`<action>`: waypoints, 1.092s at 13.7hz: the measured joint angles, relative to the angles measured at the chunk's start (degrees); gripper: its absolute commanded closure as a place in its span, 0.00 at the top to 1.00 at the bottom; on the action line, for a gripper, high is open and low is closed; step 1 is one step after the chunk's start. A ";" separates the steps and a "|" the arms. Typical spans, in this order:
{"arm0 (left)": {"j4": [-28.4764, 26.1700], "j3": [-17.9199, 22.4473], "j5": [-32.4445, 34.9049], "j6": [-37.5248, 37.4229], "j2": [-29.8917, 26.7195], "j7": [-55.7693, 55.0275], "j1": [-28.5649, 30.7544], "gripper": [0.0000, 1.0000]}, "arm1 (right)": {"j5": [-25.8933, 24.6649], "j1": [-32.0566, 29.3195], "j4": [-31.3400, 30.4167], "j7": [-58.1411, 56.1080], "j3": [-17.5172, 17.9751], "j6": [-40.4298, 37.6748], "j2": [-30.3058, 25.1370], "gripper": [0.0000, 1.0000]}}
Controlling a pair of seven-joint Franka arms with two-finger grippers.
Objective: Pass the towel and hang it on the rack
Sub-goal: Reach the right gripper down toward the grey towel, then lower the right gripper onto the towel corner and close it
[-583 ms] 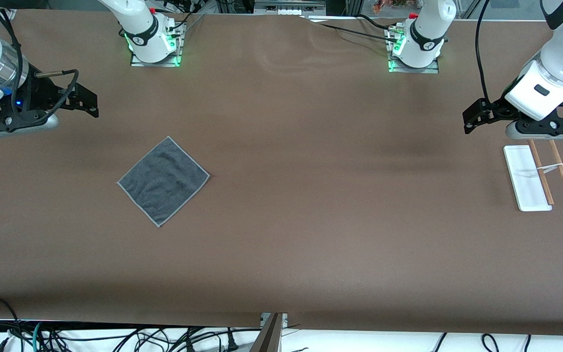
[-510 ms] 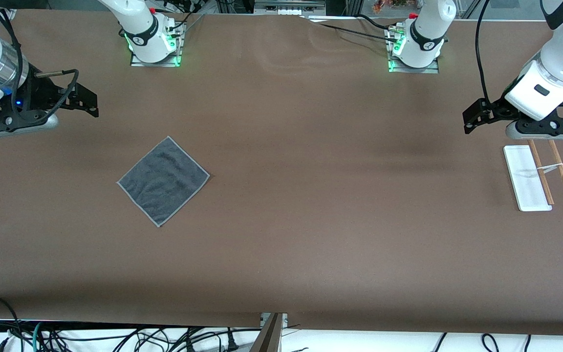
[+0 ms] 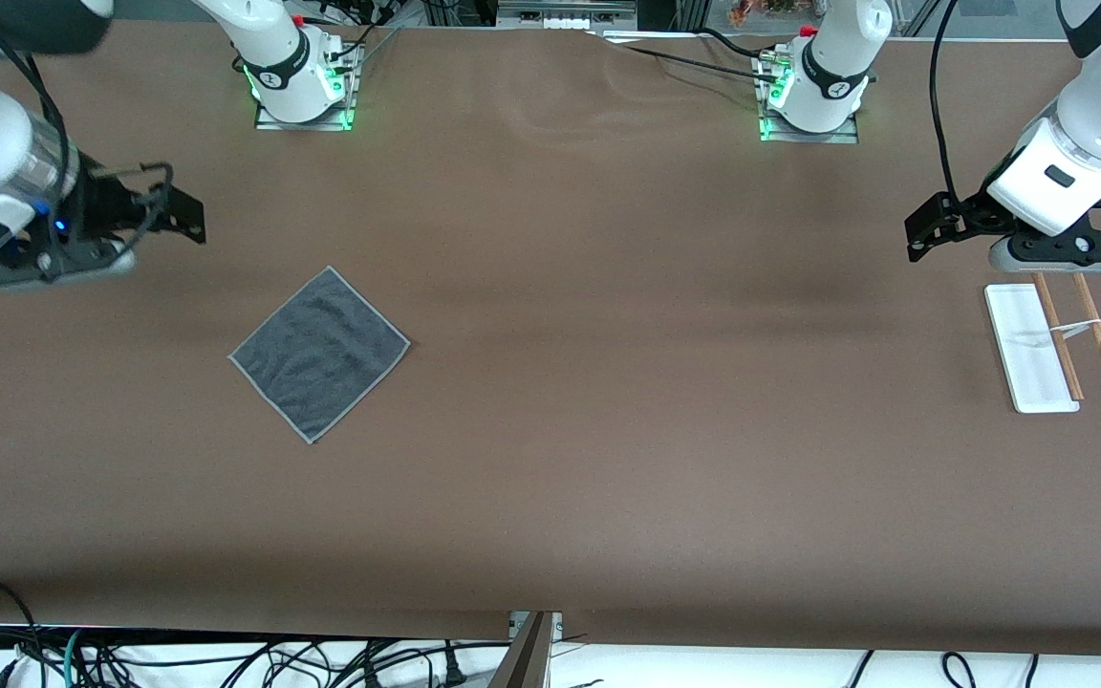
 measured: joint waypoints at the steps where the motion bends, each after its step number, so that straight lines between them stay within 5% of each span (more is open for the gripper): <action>1: -0.01 0.00 0.00 0.00 0.00 0.00 0.00 1.00 | -0.05 0.01 -0.40 0.00 0.08 3.21 2.74 1.00; 8: -0.04 0.00 0.00 0.00 0.00 0.00 0.01 1.00 | -0.19 0.79 -1.26 1.38 0.52 27.93 25.03 1.00; 15: -0.05 0.00 0.00 -0.02 0.00 0.00 0.01 1.00 | -2.30 1.23 -1.06 1.78 0.51 42.72 34.21 0.97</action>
